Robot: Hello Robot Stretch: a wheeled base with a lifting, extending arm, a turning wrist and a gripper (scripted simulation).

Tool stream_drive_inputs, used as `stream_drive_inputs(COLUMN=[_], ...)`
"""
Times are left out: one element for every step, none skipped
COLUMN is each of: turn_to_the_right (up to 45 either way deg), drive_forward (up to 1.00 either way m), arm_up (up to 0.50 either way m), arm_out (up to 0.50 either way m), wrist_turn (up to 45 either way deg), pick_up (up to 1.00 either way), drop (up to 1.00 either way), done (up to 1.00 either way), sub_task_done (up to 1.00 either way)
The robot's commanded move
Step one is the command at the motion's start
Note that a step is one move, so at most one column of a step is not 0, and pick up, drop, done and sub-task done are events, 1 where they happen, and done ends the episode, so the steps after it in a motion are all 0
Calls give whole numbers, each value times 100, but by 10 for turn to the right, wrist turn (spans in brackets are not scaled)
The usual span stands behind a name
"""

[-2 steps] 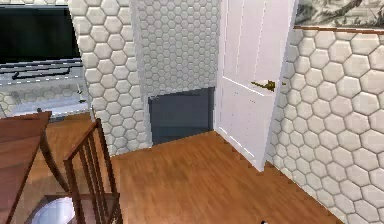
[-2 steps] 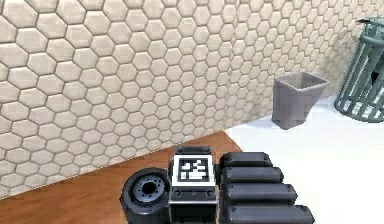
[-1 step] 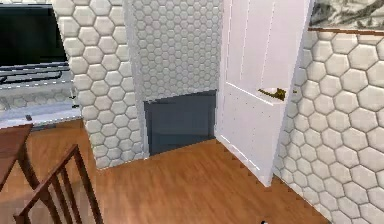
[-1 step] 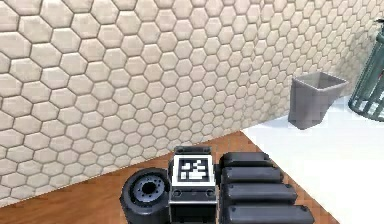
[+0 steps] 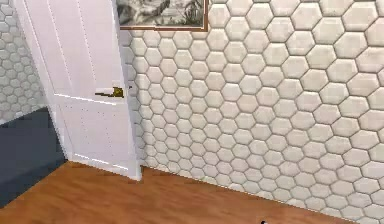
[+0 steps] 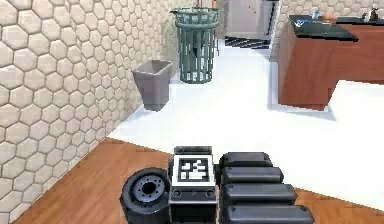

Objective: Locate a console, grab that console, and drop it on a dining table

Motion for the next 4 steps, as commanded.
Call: stream_drive_inputs(turn_to_the_right=[330,0,-450,-90], drive_forward=[0,25,0,0], arm_up=[0,0,0,0], arm_out=[0,0,0,0], wrist_turn=[0,0,0,0], pick_up=[0,0,0,0], drop=[0,0,0,0], done=[0,0,0,0], sub_task_done=[0,0,0,0])
